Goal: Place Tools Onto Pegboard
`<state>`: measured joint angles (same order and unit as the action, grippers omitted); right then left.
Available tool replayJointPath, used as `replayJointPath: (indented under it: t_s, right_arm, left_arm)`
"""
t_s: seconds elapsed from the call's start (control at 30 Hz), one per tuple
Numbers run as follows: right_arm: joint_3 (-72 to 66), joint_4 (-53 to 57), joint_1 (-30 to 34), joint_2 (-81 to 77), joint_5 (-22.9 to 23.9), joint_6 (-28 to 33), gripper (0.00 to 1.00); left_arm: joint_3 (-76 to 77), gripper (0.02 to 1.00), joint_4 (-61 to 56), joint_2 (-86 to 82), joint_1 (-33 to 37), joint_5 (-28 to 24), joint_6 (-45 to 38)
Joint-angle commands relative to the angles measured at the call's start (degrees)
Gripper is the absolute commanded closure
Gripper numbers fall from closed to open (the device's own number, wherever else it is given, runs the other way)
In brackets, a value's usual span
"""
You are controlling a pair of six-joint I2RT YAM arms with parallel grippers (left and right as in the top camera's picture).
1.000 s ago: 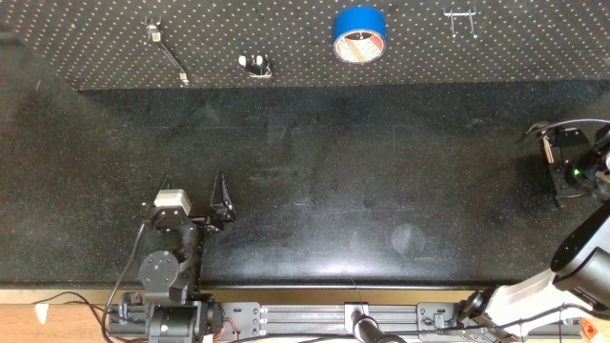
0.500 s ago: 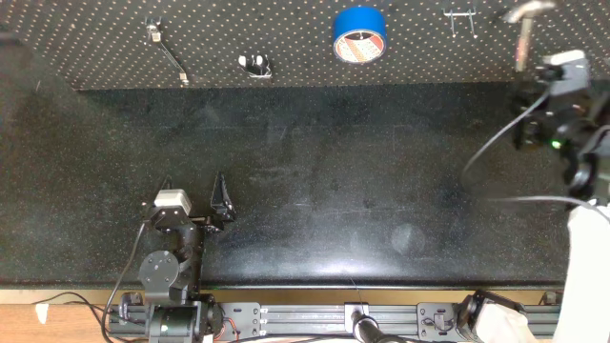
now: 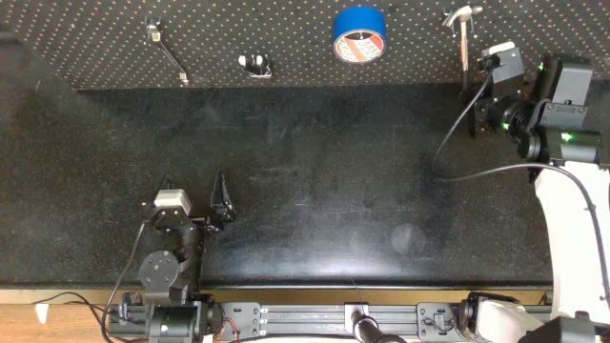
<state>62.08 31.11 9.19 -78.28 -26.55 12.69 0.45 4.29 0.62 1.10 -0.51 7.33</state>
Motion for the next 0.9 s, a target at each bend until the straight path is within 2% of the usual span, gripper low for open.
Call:
replayJointPath:
  t_s: [0.03, 0.17, 0.2, 0.27, 0.3, 0.37, 0.43, 0.53, 0.57, 0.6, 0.63, 0.7, 0.77, 0.83, 0.9]
  right_arm:
    - [0.07, -0.94, -0.28, -3.04, 0.68, -0.63, 0.925]
    - [0.07, -5.31, -0.28, -6.4, 0.7, -0.63, 0.923]
    - [0.07, -7.58, -0.31, -7.41, 0.66, -0.63, 0.886]
    - [0.07, -10.84, -0.74, -9.09, 0.63, -0.66, 0.603]
    - [0.07, -13.11, -1.62, -10.25, 0.63, -0.66, 0.406]
    - [0.07, -17.09, -3.69, -11.96, 0.63, -0.66, 0.255]
    - [0.07, -18.08, -5.35, -12.11, 0.63, -0.66, 0.027]
    - [-1.18, -8.46, -5.99, -6.32, 3.19, -0.66, 0.025]
    - [-4.2, -5.09, -5.84, -2.45, 6.43, -0.63, 0.025]
    - [-9.7, -6.75, -5.86, 2.03, 8.57, -0.61, 0.025]
    - [-13.68, -9.66, -5.86, 4.9, 8.55, -0.61, 0.025]
    - [-28.68, -25.24, -6.03, 15.47, 8.48, -1.05, 0.025]
    - [-40.81, -40.19, -6.01, 25.7, 8.52, -9.53, 0.025]
    - [-48.37, -48.63, -6.01, 33.31, 8.55, -12.28, 0.025]
    - [-55.67, -55.06, -6.01, 40.63, 8.59, -12.24, 0.025]
  left_arm:
    - [-0.13, 0.02, 0.42, -0.42, 0.24, -0.61, 0.31]
    - [-0.13, 0.023, 0.42, -0.42, 0.24, -0.61, 0.31]
    - [-0.13, 0.023, 0.42, -0.42, 0.24, -0.61, 0.31]
    - [-0.13, 0.023, 0.42, -0.42, 0.24, -0.61, 0.31]
    - [-0.13, 0.023, 0.42, -0.42, 0.24, -0.61, 0.31]
    - [-0.13, 0.023, 0.42, -0.42, 0.24, -0.61, 0.31]
    - [-0.13, 0.02, 0.42, -0.42, 0.24, -0.61, 0.31]
    - [-0.13, 0.023, 0.42, -0.42, 0.24, -0.61, 0.31]
    - [-0.13, 0.023, 0.42, -0.42, 0.24, -0.61, 0.31]
    - [-0.13, 0.023, 0.42, -0.42, 0.24, -0.61, 0.31]
    - [-0.13, 0.023, 0.42, -0.42, 0.24, -0.61, 0.31]
    - [-0.13, 0.023, 0.42, -0.42, 0.24, -0.61, 0.31]
    - [-0.13, 0.023, 0.42, -0.42, 0.24, -0.61, 0.31]
    - [-0.13, 0.023, 0.42, -0.42, 0.24, -0.61, 0.31]
    - [-0.13, 0.023, 0.42, -0.42, 0.24, -0.61, 0.31]
